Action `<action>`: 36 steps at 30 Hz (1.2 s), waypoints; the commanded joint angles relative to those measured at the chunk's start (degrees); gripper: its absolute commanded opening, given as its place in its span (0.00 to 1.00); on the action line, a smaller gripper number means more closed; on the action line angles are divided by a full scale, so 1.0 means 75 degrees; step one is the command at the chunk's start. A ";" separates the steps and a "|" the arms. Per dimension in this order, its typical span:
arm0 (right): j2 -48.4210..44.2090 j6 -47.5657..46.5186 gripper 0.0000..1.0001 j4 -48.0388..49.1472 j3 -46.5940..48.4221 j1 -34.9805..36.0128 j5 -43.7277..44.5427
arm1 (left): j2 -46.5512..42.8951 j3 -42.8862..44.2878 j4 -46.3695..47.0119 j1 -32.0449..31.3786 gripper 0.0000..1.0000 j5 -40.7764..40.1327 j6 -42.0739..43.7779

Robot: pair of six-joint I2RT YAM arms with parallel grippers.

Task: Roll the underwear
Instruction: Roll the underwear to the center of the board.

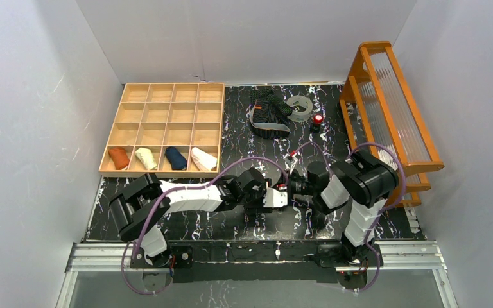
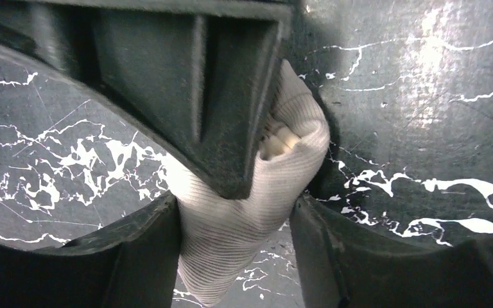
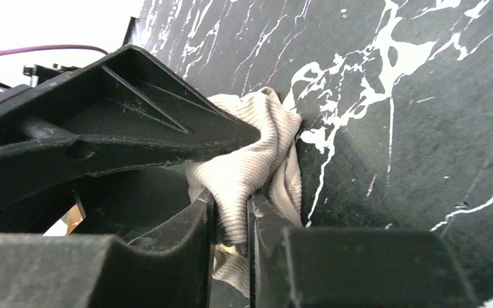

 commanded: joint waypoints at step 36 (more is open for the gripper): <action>-0.3603 -0.2909 0.79 -0.8371 0.2419 -0.0190 0.2347 | -0.0575 -0.0676 -0.0365 0.0797 0.00 0.0389 -0.3745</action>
